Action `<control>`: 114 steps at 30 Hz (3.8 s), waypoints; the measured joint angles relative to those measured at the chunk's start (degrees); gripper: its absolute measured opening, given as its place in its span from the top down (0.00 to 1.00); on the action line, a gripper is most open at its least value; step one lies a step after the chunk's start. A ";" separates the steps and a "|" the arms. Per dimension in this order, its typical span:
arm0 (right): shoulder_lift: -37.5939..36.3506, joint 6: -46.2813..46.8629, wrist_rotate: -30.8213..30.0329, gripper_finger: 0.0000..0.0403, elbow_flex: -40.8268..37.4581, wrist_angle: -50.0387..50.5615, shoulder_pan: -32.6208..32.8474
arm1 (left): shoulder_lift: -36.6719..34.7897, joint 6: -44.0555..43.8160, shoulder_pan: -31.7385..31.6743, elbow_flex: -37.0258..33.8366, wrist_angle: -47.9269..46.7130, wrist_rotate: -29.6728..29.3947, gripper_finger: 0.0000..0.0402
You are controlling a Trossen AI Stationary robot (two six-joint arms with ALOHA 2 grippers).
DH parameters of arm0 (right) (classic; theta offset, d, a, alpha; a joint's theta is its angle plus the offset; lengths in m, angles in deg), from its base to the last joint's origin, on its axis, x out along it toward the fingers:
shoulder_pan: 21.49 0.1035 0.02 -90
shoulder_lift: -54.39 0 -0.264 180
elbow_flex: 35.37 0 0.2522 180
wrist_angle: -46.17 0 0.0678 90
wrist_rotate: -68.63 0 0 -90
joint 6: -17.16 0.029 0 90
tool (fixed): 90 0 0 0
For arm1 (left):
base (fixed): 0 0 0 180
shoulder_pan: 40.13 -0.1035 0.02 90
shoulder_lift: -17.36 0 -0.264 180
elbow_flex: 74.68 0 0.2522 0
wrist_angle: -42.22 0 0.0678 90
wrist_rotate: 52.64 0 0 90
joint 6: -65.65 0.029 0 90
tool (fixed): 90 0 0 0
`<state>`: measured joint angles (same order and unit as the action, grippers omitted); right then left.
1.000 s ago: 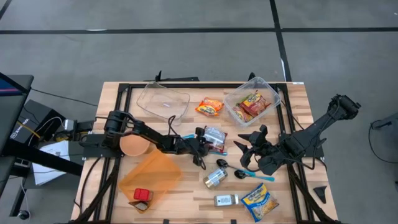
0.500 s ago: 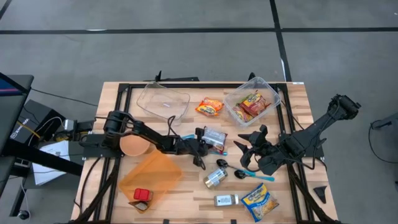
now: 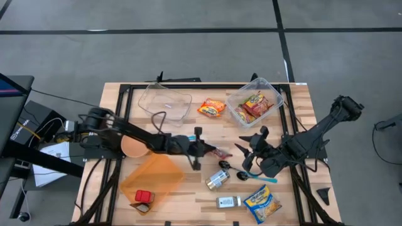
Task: Pick & Place Food Item
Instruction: Put the red noodle pack into the right transparent bin
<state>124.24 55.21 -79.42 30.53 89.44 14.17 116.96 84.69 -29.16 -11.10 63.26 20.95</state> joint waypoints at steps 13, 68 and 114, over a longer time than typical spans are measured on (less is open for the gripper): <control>7.57 -35.19 1.24 0.58 0.00 -24.48 0.07 | -16.94 -7.89 -0.01 -12.05 7.87 6.64 1.00; 15.81 -45.55 14.74 0.90 3.41 -35.95 -6.54 | -18.94 -10.53 -0.01 -13.72 11.51 10.60 1.00; 3.06 3.85 3.64 1.00 3.42 2.13 -15.80 | -33.22 0.24 7.57 -13.63 -10.74 -3.61 0.56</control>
<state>127.31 59.06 -75.78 33.95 91.57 -1.63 83.74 84.93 -21.59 -24.73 52.53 17.35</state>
